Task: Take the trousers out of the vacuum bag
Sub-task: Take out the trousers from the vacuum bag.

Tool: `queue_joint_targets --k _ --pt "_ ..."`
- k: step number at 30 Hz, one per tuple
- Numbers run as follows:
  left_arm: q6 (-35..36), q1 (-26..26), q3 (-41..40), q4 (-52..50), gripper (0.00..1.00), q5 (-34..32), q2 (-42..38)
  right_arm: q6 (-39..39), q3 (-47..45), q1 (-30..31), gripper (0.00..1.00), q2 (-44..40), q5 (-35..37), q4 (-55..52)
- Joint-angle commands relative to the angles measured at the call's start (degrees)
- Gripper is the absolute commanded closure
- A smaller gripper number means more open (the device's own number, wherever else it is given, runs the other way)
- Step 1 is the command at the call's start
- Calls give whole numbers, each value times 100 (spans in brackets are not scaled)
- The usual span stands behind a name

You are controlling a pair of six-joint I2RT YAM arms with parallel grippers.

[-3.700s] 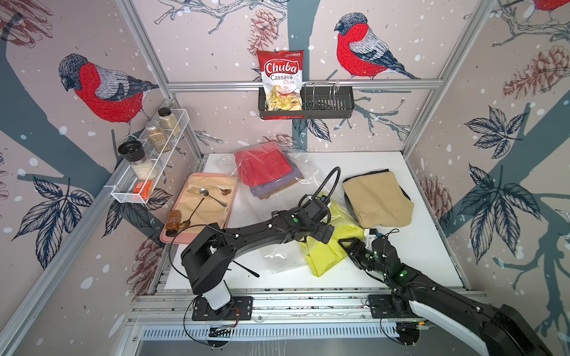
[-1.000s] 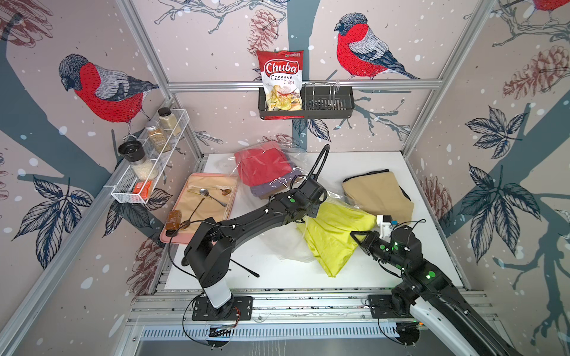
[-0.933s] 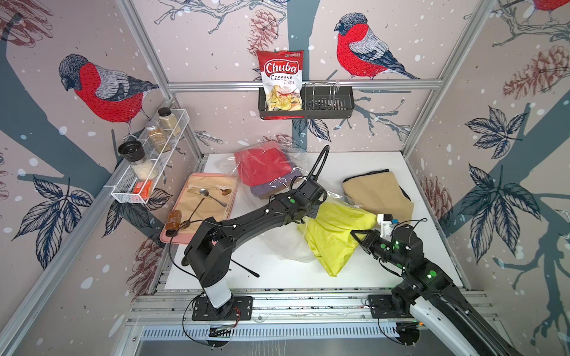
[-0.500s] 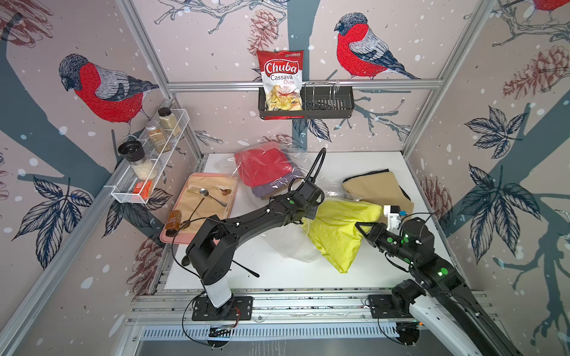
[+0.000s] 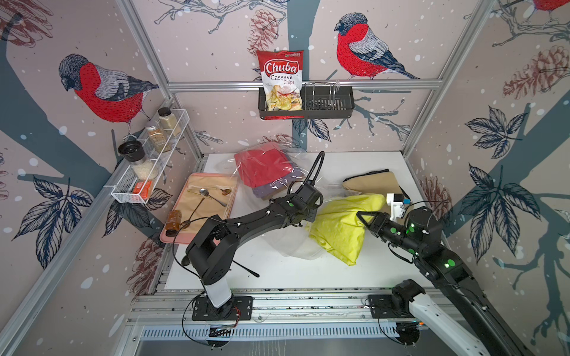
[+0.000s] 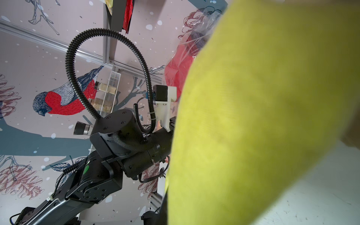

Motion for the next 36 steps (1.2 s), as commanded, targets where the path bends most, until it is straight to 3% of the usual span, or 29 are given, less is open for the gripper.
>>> queue_joint_targets --k 1,24,36 --pt "-90 27 -28 -106 93 -30 -20 -265 244 -17 100 31 124 1107" --pt "-289 65 -370 131 92 273 -149 -654 1725 -366 100 710 99 1117" --pt "-474 92 -500 259 82 383 -222 -745 2396 -1192 100 1261 -476 1241"
